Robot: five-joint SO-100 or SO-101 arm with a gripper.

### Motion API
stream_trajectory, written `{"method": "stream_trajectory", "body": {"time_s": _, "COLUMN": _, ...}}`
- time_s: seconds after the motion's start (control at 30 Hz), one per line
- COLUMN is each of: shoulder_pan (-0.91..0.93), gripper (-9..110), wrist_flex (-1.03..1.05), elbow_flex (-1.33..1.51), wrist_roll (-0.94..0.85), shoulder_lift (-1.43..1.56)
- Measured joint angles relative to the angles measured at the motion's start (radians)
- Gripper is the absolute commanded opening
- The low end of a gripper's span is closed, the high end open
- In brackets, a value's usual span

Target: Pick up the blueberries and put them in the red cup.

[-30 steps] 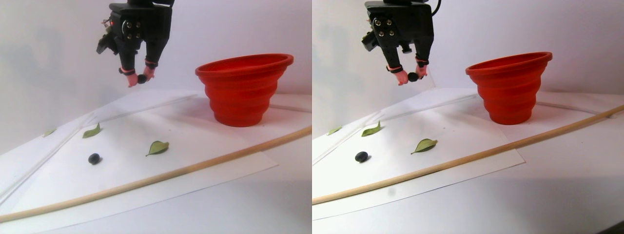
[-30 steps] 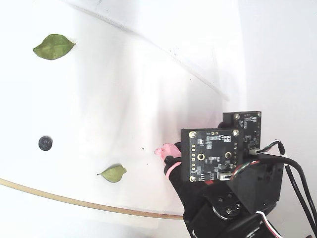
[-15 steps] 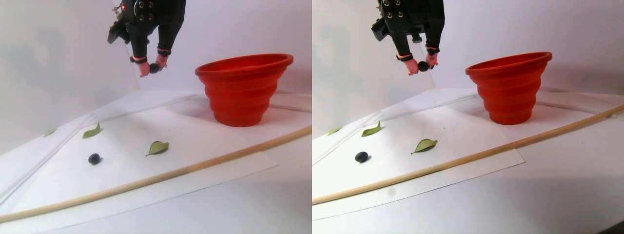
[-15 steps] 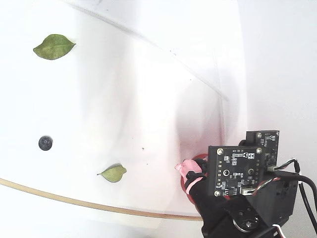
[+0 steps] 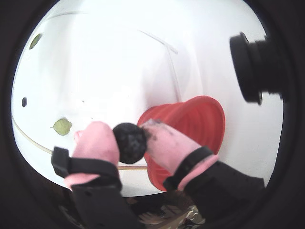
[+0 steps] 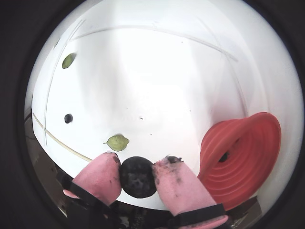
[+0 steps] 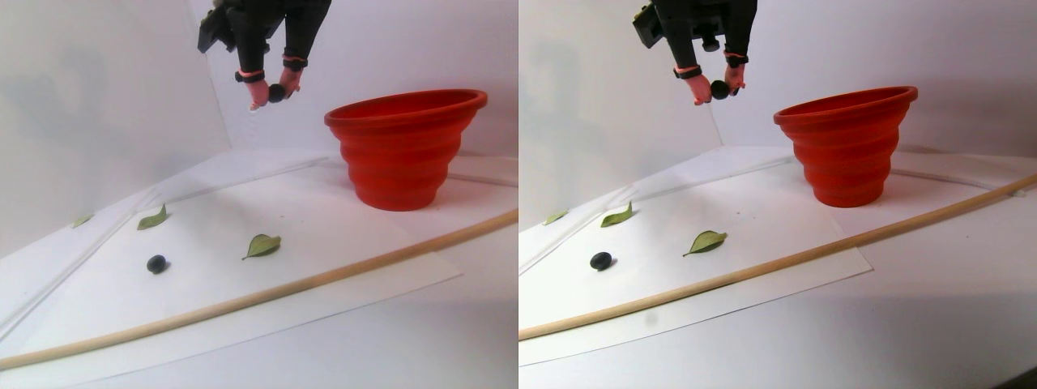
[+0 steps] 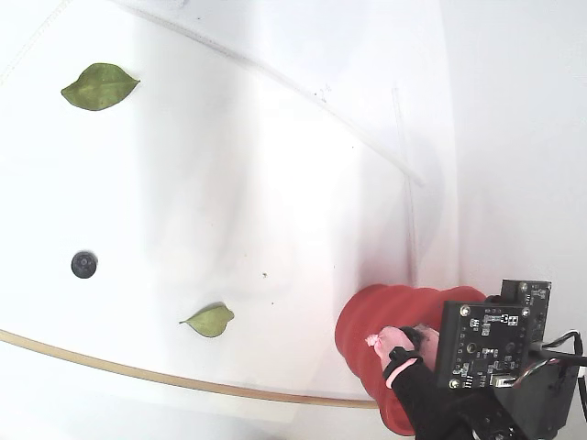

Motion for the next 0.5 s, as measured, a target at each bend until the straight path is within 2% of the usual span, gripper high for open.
{"method": "stream_trajectory", "body": {"time_s": 0.5, "shoulder_pan": 0.100, "gripper": 12, "wrist_flex": 0.023, "elbow_flex": 0.000, "wrist_roll": 0.003, "shoulder_lift": 0.040}}
